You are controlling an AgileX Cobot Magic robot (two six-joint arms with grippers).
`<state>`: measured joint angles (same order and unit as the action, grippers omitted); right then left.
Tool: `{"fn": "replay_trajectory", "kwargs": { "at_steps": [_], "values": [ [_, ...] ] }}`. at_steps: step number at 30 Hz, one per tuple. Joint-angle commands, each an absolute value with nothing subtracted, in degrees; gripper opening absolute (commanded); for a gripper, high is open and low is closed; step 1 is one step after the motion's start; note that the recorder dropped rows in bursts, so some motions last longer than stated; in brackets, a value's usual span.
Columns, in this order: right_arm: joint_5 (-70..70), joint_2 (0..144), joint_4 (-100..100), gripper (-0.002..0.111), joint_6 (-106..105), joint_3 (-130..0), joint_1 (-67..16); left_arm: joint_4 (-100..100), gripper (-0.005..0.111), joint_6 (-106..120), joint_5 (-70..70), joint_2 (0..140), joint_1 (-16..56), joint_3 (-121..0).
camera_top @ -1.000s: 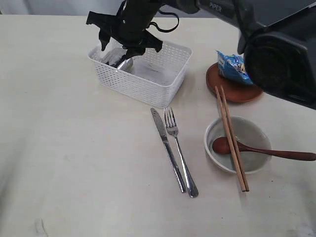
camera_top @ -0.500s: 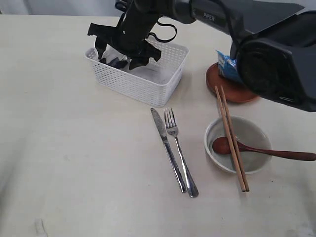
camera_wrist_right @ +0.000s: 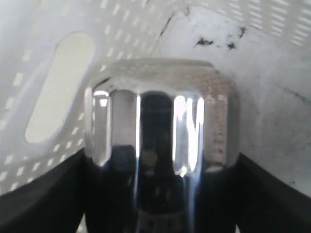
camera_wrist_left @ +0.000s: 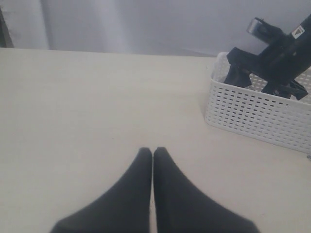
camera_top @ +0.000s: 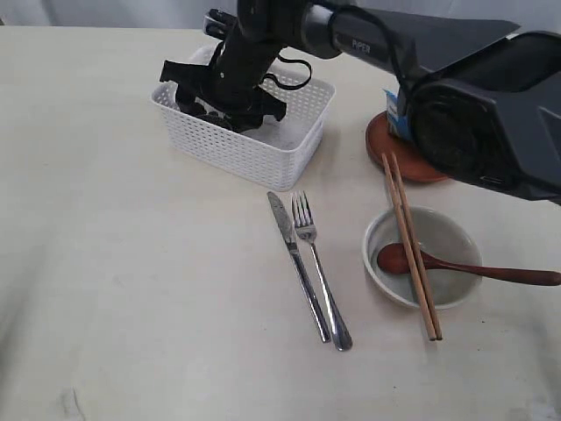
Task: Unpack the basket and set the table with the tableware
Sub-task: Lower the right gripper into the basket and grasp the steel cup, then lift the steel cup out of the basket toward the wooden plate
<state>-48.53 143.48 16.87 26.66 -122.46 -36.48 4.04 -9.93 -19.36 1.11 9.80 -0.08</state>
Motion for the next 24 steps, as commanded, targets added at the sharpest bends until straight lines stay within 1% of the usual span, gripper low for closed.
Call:
{"fn": "replay_trajectory", "kwargs": {
  "at_steps": [1,6,13,19,24],
  "values": [
    [-49.04,142.58,16.46,-0.001,20.74,-122.56,-36.10,4.02,0.001,-10.23,-18.79,1.28,9.97,0.00],
    [-49.63,138.98,14.69,-0.001,18.15,-122.67,-36.10,4.02,0.001,-10.23,-18.79,1.28,9.97,0.00],
    [-51.80,130.58,2.69,-0.001,18.03,-121.72,-37.65,4.02,0.001,-10.23,-18.79,1.28,9.97,0.00],
    [-49.64,121.99,0.71,-0.001,18.14,-115.86,-38.31,4.02,0.001,-10.23,-18.79,1.28,9.97,0.00],
    [-51.80,115.40,1.20,-0.001,14.96,-108.73,-37.54,4.02,0.001,-10.23,-18.79,1.28,9.97,0.00]
  ]
}}
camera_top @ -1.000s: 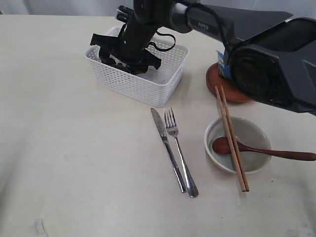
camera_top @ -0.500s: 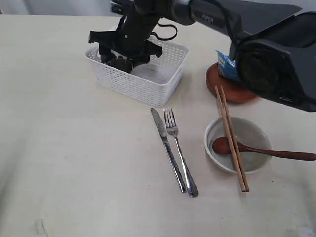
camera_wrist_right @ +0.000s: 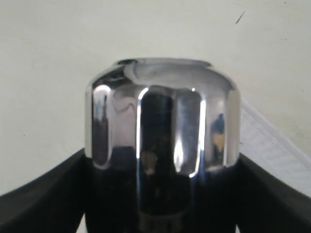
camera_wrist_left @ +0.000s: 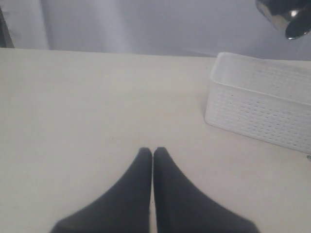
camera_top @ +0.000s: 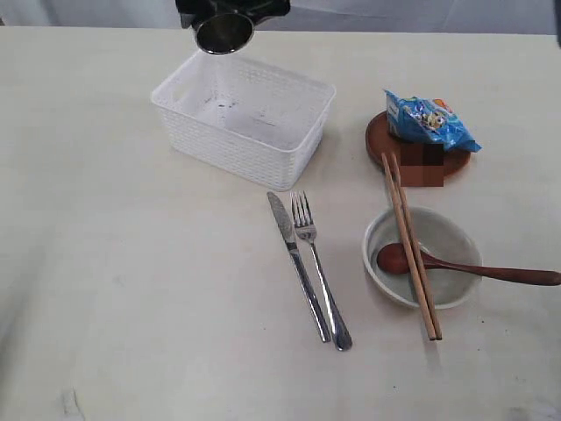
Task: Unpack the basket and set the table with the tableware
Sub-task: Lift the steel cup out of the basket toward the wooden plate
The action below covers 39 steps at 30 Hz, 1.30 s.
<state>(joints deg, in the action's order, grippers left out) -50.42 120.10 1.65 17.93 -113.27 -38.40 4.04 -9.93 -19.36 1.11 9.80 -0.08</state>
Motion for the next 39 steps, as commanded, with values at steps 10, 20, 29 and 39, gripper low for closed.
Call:
{"fn": "replay_trajectory", "kwargs": {
  "at_steps": [10,20,29,39],
  "values": [
    [-69.96,106.58,11.69,-0.001,2.86,-103.40,-33.06,4.02,0.001,-10.23,-18.79,1.28,9.97,0.00],
    [-69.96,91.62,8.27,-0.001,-5.25,-87.72,-33.44,4.02,0.001,-10.23,-18.79,1.28,9.97,0.00],
    [-69.96,88.74,10.47,-0.001,-7.76,-85.80,-33.44,4.02,0.001,-10.23,-18.66,1.40,9.97,0.00],
    [-69.96,88.74,10.49,-0.001,-7.31,-85.80,-33.44,4.02,0.001,-10.23,-18.66,1.40,9.97,0.00]
  ]
}}
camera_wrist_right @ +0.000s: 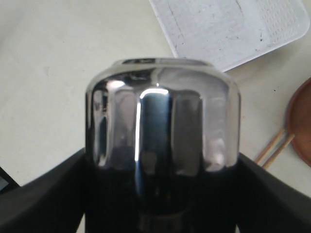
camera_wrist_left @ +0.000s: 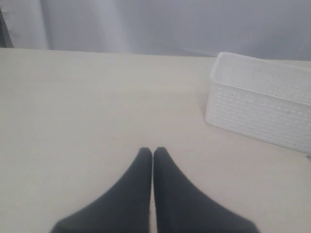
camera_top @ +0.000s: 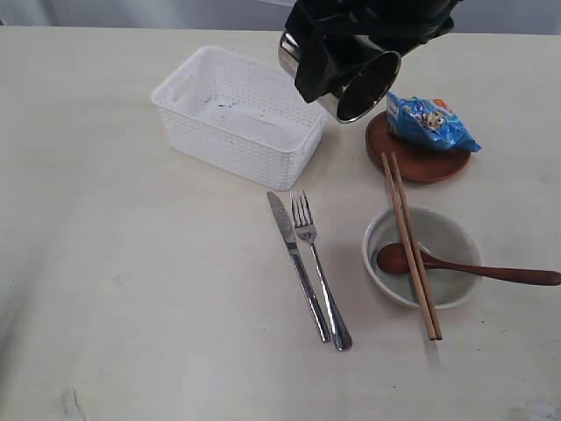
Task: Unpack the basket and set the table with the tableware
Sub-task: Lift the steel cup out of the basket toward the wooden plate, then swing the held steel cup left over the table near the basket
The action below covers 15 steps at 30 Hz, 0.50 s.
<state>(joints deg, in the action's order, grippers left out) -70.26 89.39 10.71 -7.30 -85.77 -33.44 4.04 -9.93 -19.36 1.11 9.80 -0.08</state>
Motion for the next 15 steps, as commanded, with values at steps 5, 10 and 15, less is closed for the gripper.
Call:
{"fn": "replay_trajectory", "kwargs": {
  "at_steps": [5,10,15],
  "values": [
    [-69.96,88.74,12.31,-0.001,-7.33,-85.80,-33.44,4.02,0.001,-10.23,-18.66,1.40,9.97,0.00],
    [-69.96,88.18,12.86,-0.001,-7.73,-85.80,-33.44,4.02,0.001,-10.23,-18.66,1.40,9.97,0.00],
    [-69.96,87.45,12.76,-0.001,-8.00,-85.80,-33.44,4.24,0.001,-10.23,-18.47,1.40,9.97,0.00]
  ]
}}
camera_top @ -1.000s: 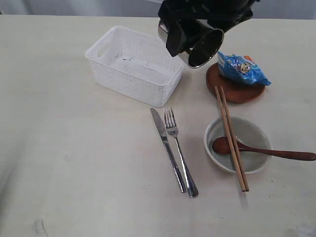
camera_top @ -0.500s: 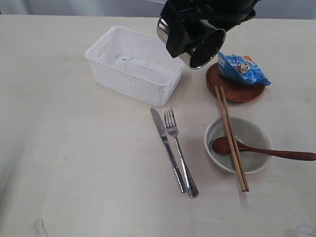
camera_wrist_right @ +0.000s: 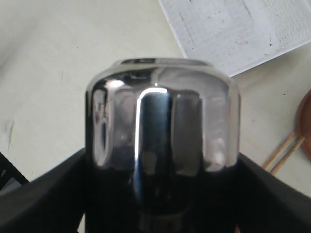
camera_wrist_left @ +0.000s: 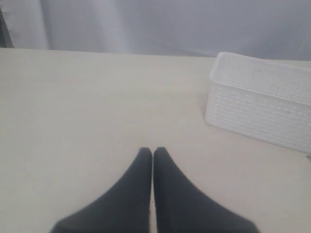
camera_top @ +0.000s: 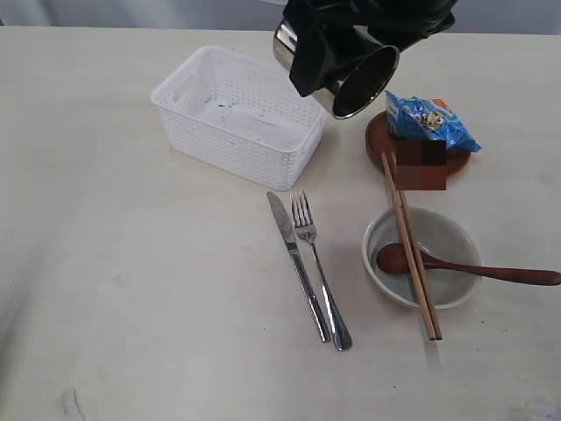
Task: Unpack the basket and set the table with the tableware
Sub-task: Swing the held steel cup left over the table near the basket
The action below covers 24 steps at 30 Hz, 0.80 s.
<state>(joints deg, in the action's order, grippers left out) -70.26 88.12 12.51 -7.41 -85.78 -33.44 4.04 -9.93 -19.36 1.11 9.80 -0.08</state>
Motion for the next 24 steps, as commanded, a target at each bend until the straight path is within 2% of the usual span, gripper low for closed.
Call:
{"fn": "replay_trajectory", "kwargs": {
  "at_steps": [1,5,9,13,17,24],
  "values": [
    [-69.96,87.45,12.76,-0.001,-8.27,-85.80,-33.44,5.33,0.001,-9.17,-17.76,1.40,9.97,0.00],
    [-69.96,87.56,11.10,-0.001,-9.92,-85.80,-33.44,-9.08,0.001,-18.09,-0.98,1.40,9.97,0.00],
    [-69.96,87.64,3.23,-0.001,-6.34,-82.11,-33.44,-10.17,0.001,-33.01,15.18,1.40,9.97,0.00],
    [-69.96,89.34,-2.97,-0.001,0.68,-78.44,-32.77,0.48,0.001,-42.84,12.13,2.22,9.97,0.00],
    [-69.96,95.13,-0.39,-0.001,1.98,-80.15,-27.88,9.57,0.001,-50.35,5.34,6.43,9.97,0.00],
    [-69.96,106.84,6.32,-0.001,-1.80,-86.76,-24.43,12.33,0.001,-50.62,14.90,16.18,9.97,0.00]
  ]
}}
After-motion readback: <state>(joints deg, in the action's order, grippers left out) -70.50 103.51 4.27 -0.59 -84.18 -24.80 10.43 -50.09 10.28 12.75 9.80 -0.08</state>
